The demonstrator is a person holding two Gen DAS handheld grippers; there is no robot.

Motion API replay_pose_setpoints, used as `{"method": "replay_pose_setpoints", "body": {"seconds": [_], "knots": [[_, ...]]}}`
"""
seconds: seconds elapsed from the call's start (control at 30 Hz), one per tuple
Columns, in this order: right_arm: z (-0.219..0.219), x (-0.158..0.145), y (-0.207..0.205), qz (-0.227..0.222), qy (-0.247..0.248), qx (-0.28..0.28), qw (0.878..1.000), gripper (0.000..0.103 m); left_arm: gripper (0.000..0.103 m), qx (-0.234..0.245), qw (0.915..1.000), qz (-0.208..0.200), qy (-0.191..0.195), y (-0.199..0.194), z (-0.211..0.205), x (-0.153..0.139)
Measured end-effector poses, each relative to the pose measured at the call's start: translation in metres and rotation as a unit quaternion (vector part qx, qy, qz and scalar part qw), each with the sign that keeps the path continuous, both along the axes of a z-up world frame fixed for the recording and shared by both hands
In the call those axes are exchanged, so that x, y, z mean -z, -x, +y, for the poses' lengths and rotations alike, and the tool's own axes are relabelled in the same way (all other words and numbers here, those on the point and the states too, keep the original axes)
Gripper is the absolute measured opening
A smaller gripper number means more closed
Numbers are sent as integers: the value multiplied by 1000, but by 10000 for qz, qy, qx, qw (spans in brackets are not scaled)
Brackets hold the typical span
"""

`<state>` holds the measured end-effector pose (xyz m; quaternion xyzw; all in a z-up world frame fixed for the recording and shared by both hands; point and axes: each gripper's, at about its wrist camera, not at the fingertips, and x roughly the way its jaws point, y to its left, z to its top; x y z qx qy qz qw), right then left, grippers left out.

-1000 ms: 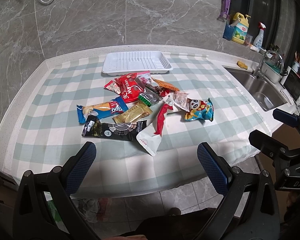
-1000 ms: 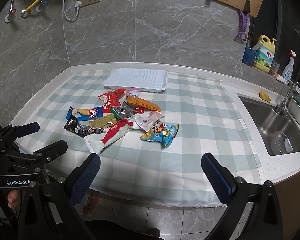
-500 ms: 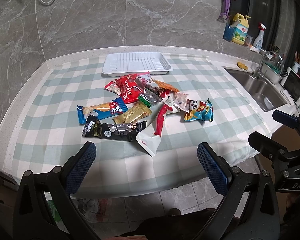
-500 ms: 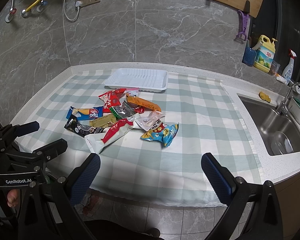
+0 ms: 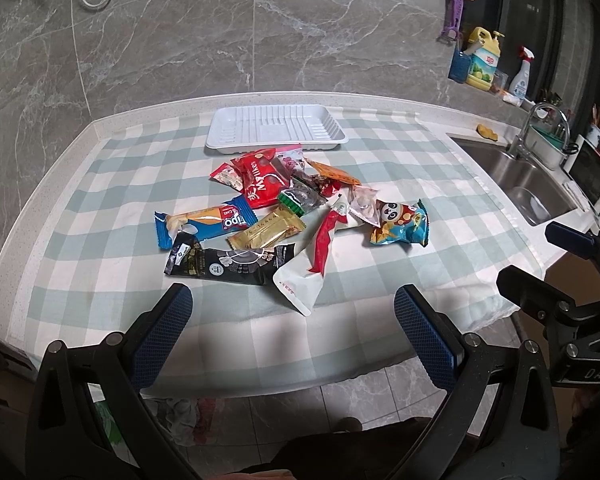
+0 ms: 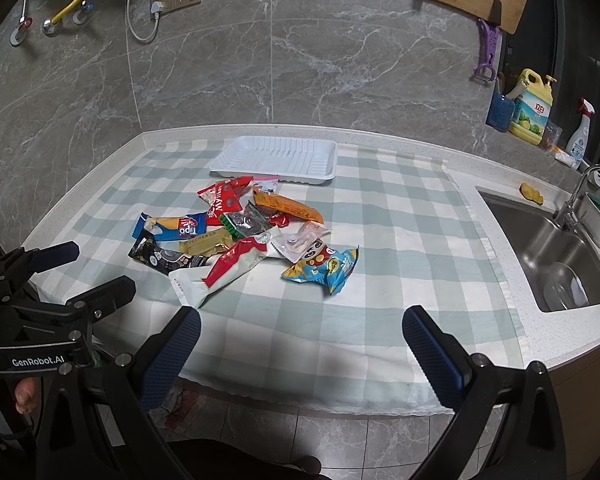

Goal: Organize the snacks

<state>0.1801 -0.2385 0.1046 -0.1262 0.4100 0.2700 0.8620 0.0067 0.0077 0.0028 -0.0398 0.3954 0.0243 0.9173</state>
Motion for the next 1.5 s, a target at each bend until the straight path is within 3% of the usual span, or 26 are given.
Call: {"method": "replay_pose_setpoints", "body": {"seconds": [0.6,0.93,1.13,1.5], "knots": [[0,16,-21,294,-41,-64,9995,103,103,-203,9997,156,9,-28,-1,13],[0,35,-46,607,16,-168,9980,103,103,-595,9971,475,23,-53,10,40],[-2,53,-62,876,25,-239,9959,103,103,-1025,9920,712,184,-67,35,63],[1,78,-108,1228,-176,-432,9913,103,102,-1916,9738,978,741,-93,78,83]]}}
